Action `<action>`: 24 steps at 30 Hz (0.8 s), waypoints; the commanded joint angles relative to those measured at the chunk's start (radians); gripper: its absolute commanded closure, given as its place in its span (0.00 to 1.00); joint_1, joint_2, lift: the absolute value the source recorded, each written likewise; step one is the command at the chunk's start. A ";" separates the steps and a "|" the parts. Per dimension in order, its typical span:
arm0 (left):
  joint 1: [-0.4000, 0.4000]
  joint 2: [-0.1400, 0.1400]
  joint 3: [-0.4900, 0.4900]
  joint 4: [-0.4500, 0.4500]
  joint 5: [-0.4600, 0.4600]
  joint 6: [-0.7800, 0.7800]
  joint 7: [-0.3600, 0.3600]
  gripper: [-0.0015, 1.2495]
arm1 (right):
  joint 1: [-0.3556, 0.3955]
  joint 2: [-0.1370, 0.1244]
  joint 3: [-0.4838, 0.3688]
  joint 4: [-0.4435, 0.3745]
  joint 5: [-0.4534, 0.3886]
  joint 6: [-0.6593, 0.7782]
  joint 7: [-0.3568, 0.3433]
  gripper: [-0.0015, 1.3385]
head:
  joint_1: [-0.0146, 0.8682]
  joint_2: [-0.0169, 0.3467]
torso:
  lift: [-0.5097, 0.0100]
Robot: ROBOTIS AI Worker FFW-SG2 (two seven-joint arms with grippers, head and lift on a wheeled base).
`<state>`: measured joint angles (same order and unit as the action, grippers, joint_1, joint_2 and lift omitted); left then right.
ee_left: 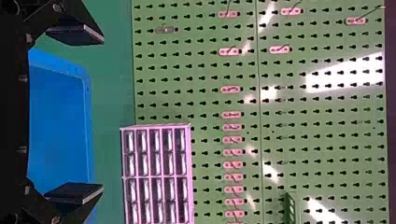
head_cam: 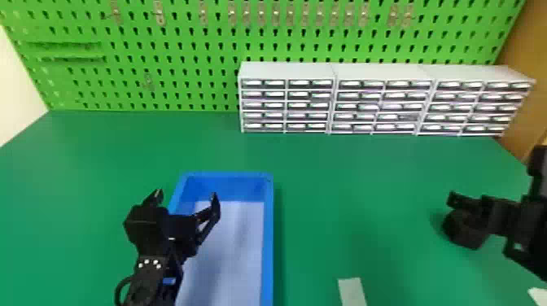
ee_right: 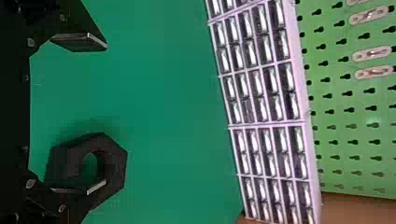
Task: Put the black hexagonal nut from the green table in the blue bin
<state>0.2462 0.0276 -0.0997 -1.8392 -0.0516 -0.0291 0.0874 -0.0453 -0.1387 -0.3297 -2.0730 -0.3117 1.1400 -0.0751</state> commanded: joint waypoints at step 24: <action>-0.015 -0.002 0.058 -0.012 -0.001 0.000 0.008 0.13 | 0.002 -0.010 -0.003 -0.002 -0.021 0.098 0.000 0.20 | 0.76 0.20 | 0.80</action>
<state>0.2316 0.0263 -0.0460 -1.8501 -0.0492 -0.0291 0.0936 -0.0438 -0.1483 -0.3331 -2.0755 -0.3333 1.2320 -0.0751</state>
